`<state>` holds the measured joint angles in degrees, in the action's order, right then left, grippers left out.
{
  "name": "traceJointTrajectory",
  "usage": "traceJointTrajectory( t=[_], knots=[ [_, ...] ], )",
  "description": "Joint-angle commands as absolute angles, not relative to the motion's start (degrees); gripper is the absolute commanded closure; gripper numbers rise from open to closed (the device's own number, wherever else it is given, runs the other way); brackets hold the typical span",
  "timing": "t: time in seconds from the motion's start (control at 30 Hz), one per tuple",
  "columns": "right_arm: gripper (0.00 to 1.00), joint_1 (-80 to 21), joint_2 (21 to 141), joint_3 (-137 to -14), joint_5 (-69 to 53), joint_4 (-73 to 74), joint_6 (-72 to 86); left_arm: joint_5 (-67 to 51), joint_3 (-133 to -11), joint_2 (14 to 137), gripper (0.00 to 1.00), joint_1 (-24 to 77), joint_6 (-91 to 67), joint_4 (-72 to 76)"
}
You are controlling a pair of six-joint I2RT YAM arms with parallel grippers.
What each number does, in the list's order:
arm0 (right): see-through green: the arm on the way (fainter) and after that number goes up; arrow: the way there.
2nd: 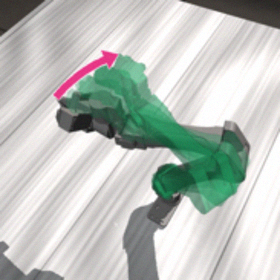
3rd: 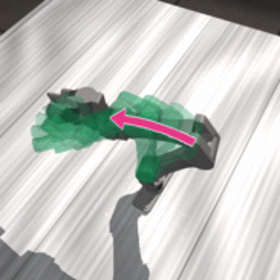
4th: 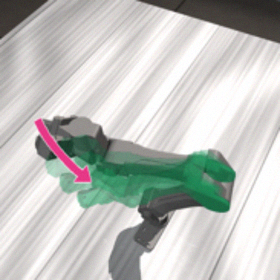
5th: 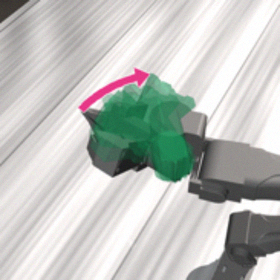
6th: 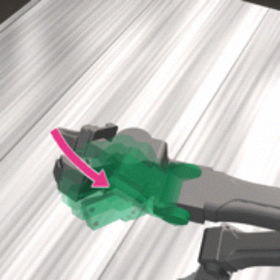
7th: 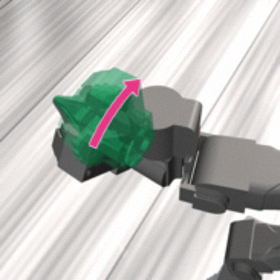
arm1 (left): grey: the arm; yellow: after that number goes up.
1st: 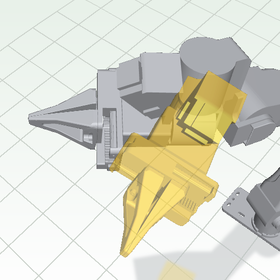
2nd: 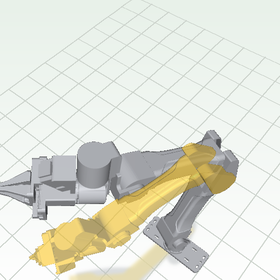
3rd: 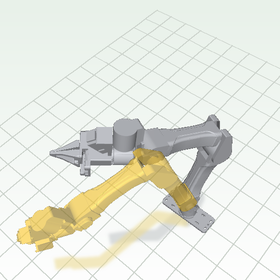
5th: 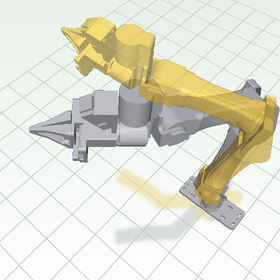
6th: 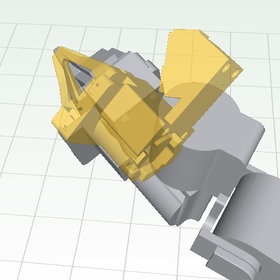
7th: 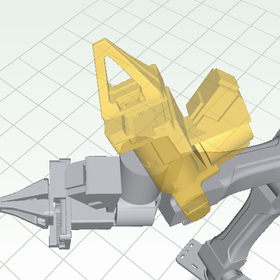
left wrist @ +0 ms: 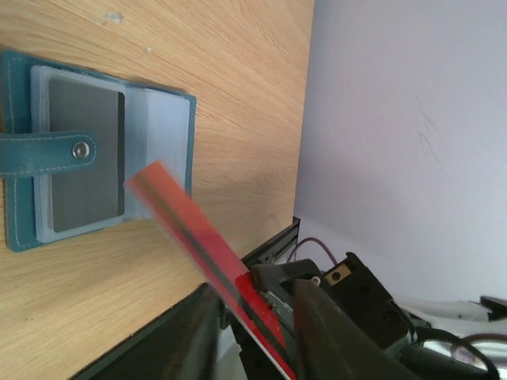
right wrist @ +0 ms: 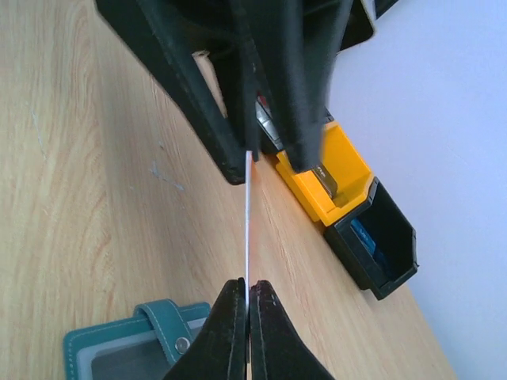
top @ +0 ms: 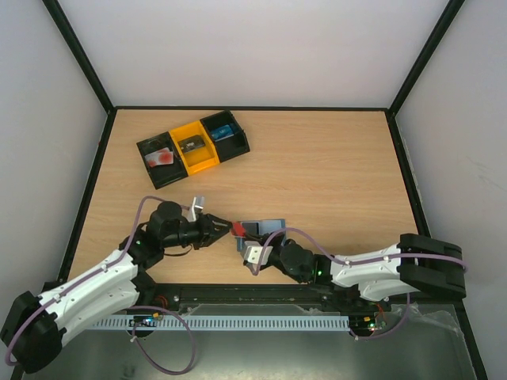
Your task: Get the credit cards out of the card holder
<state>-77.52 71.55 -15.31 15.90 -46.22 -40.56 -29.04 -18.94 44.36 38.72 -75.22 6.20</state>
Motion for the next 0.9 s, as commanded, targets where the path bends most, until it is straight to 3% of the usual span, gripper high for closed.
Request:
traceJointTrajectory(
  t=[0.0,0.07,0.2,0.27,0.4,0.63,0.87],
  knots=[
    [0.98,-79.12,67.66,-12.69,16.07,-48.68,-32.97,-28.22,-19.91,40.82,0.52,38.97,-75.41,6.04],
    [0.98,-79.27,65.22,-11.75,15.78,-48.06,-28.25,-26.7,-20.54,39.41,0.29,38.94,-74.79,5.28],
    [0.98,-79.27,60.92,-11.92,20.0,-44.19,-15.03,-22.58,-23.13,36.65,0.1,38.94,-72.13,2.96],
    [0.98,-79.28,59.58,-14.31,22.59,-38.42,-7.64,-20.77,-24.44,35.56,0.06,38.88,-70.2,1.84],
    [0.98,-79.28,58.22,-18.93,27.5,-27.36,9.93,-17.74,-27.09,34.25,0.01,38.93,-65.0,-0.84],
    [0.98,-79.2,54.96,-21.48,29.27,-21.2,34.74,-9.49,-28.23,30.68,0.0,38.99,-60.5,-7.01],
    [0.98,-77.33,49.1,-18.37,22.66,-28.51,47.3,-14.08,-29.5,32.96,0.0,38.94,-57.65,-8.76]
  ],
)
